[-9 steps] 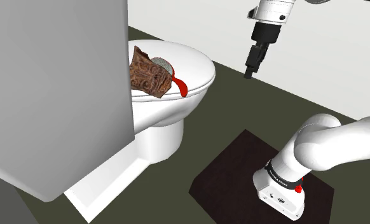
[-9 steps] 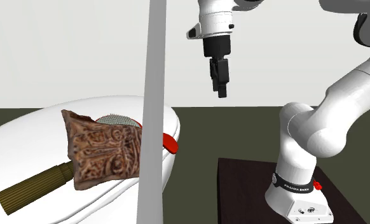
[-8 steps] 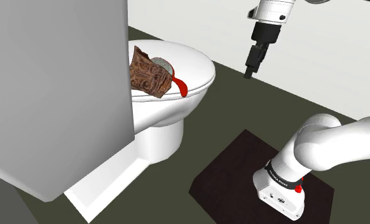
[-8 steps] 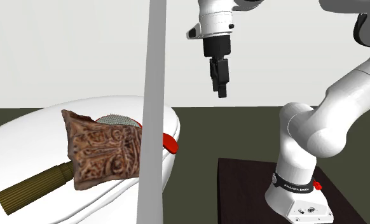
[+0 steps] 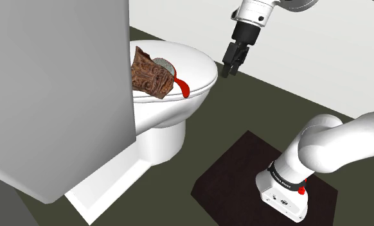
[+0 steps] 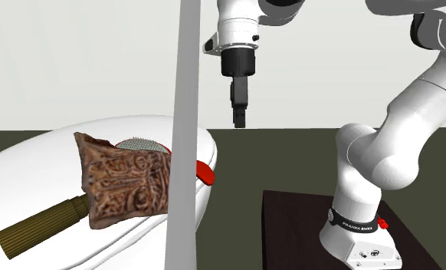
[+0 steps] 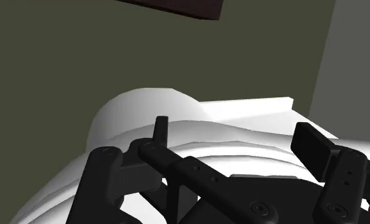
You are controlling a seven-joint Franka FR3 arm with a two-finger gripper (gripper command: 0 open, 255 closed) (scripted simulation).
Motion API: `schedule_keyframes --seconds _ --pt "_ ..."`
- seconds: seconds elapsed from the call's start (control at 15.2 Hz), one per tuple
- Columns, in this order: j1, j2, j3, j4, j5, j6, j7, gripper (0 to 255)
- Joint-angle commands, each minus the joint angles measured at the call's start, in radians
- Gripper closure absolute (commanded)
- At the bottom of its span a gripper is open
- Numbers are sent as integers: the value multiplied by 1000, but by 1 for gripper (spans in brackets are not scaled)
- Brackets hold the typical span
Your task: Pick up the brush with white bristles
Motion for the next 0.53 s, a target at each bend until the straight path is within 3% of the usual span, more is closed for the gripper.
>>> schedule_keyframes --seconds 0.0,0.46 --pt "15 36 10 22 55 46 19 0" --pt "60 178 31 104 222 215 38 0"
